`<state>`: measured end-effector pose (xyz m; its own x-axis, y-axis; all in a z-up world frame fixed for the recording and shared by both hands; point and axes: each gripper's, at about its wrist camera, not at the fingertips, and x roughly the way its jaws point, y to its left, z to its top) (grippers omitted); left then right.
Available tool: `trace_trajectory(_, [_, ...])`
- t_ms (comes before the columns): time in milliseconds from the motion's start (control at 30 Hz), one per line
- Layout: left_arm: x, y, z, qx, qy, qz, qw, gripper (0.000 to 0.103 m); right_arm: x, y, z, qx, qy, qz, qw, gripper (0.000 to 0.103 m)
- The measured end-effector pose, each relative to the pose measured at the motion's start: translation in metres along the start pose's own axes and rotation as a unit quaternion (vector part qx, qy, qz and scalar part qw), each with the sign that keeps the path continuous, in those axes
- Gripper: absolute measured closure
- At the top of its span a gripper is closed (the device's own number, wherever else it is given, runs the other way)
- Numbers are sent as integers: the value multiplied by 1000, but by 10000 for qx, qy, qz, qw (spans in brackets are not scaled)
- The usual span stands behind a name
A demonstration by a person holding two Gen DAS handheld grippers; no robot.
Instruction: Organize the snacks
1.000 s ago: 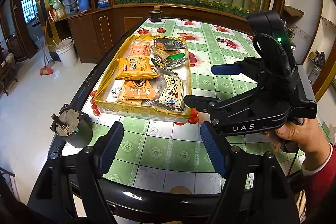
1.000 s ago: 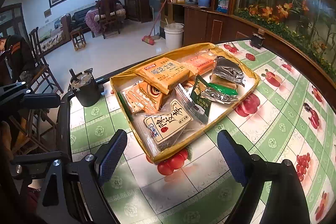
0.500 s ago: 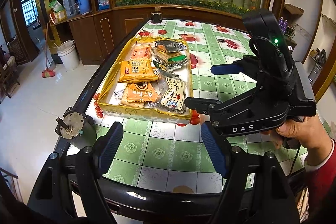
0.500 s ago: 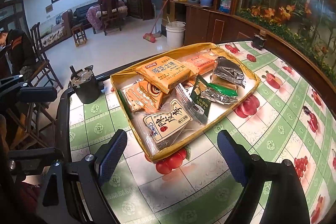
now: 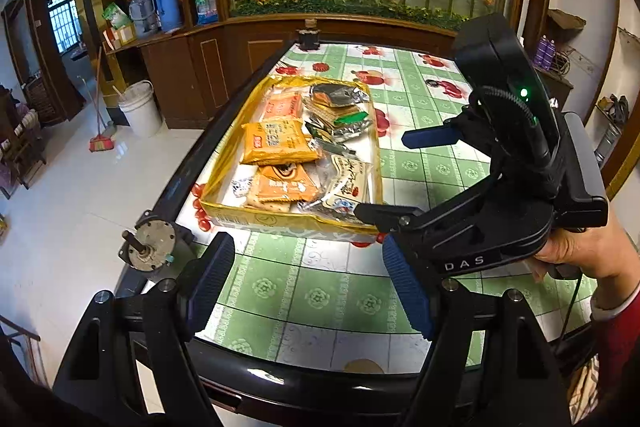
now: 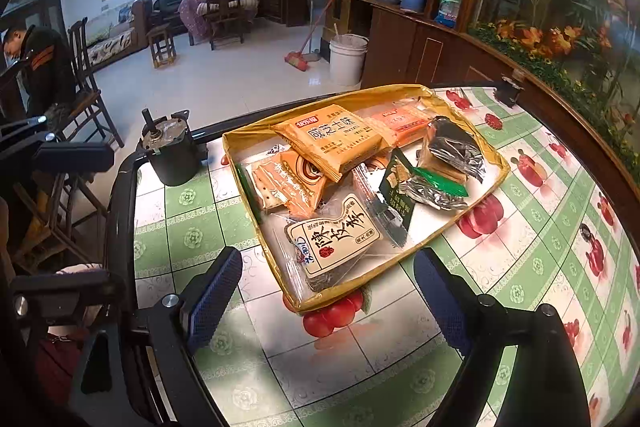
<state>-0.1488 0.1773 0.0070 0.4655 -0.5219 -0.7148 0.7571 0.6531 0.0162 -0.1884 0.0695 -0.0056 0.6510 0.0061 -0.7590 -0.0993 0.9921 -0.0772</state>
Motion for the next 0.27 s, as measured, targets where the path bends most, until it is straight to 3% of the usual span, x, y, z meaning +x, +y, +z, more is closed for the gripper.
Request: trace_trajectory(267, [-3,13,5,-164,-12,120,9998,26,11,12,14,-409,187,63,9990,14])
